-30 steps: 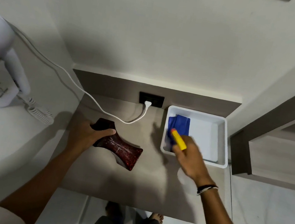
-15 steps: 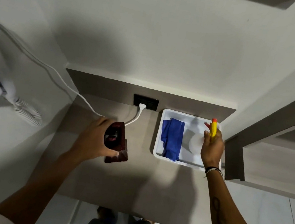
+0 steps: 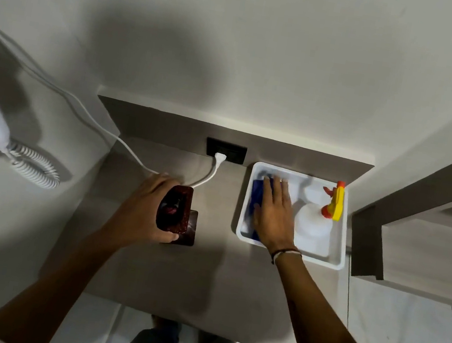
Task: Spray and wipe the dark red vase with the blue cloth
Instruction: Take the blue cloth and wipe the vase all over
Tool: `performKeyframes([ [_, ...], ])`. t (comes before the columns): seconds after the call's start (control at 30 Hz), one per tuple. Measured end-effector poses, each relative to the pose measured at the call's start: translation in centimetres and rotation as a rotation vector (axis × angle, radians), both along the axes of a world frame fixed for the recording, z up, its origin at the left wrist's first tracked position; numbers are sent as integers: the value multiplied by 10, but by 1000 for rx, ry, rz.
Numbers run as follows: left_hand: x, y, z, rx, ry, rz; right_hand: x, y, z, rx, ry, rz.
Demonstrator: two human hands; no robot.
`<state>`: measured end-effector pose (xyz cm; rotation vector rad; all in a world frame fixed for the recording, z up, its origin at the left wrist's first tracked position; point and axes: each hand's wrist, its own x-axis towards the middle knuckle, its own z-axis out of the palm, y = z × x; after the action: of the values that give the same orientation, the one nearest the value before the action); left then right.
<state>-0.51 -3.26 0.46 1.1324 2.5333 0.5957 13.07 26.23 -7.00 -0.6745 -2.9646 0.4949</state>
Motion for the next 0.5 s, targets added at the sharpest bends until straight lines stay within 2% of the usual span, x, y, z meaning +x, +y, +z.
performKeyframes([
  [0.1, 1, 1, -1, -11, -2, 10, -14, 10, -21, -37, -289, 1],
  [0.2, 2, 2, 0, -14, 8, 3, -19, 20, -39, -54, -410, -8],
  [0.3, 2, 3, -1, -7, 51, -11, -21, 22, -56, -40, -372, -3],
  [0.4, 4, 2, 0, 39, -15, 11, -19, 26, -64, 4, -296, 24],
  [0.5, 9, -4, 1, 186, -73, 68, -17, 41, -48, -163, -149, -70],
])
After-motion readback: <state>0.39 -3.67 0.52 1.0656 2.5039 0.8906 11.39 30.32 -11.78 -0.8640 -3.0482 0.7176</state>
